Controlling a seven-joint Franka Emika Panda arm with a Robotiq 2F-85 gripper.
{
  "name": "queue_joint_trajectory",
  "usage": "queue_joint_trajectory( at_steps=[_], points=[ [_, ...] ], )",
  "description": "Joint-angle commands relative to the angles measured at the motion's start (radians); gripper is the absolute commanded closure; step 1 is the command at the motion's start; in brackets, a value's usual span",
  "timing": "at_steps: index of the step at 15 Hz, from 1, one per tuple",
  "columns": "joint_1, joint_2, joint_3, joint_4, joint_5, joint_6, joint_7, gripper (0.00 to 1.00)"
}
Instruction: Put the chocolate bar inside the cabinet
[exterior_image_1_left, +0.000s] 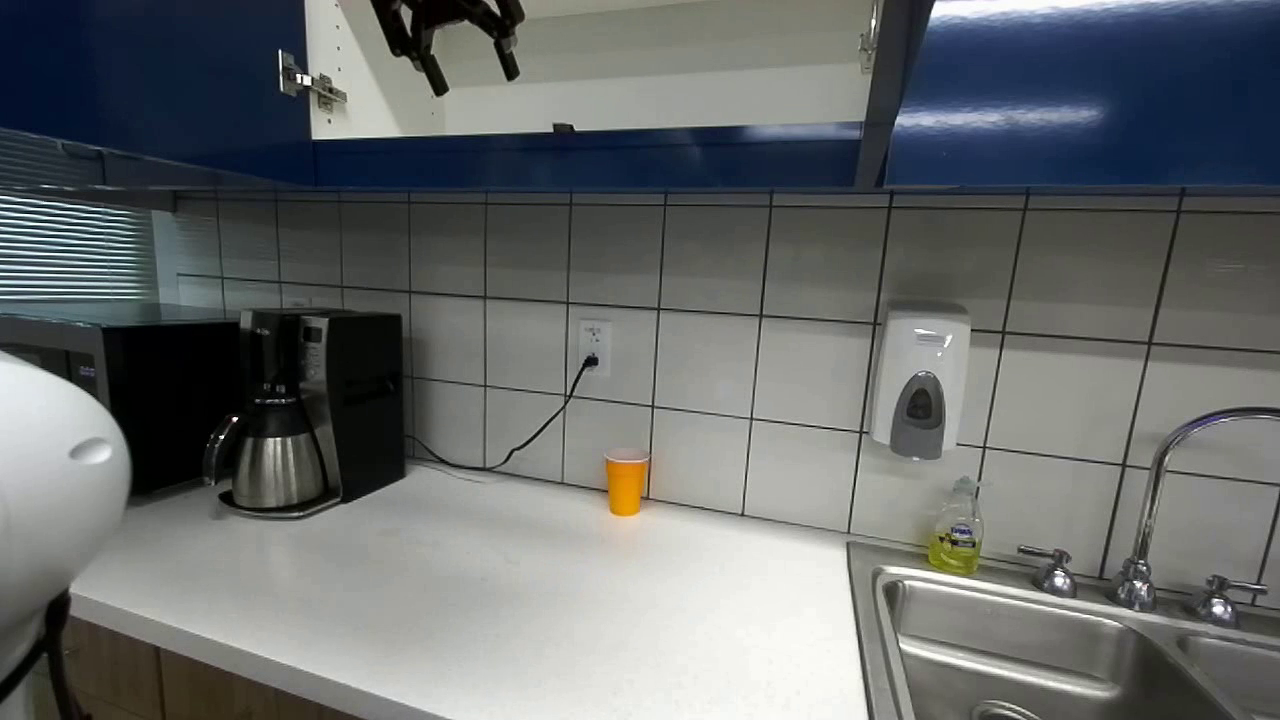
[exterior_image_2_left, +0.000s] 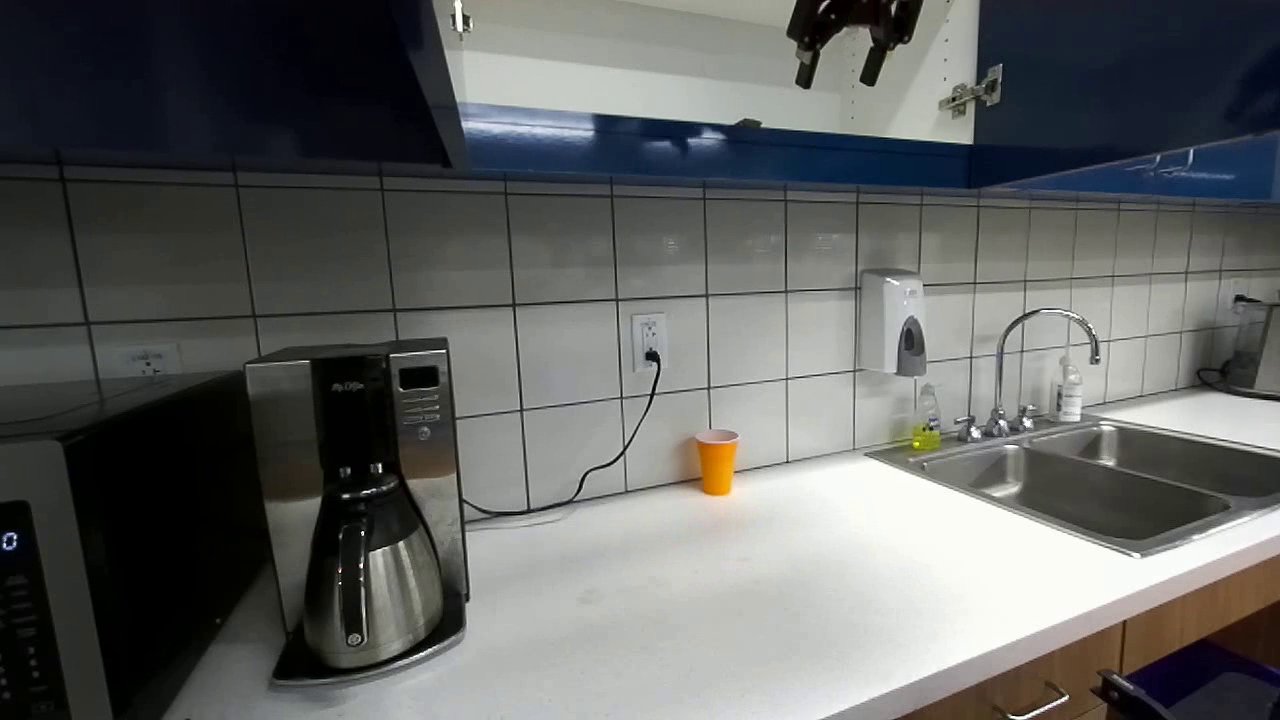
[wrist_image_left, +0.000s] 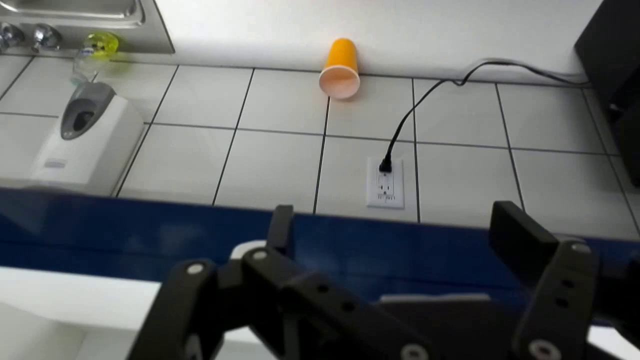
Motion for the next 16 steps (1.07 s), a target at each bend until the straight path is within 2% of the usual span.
queue_joint_trajectory(
  at_steps=[1, 7, 16],
  points=[
    [0.011, -0.126, -0.006, -0.152, 0.053, -0.072, -0.041, 0.00],
    [0.025, -0.204, -0.001, -0.322, 0.092, -0.203, -0.073, 0.00],
    [0.026, -0.214, 0.009, -0.541, 0.053, -0.202, -0.096, 0.00]
  ],
)
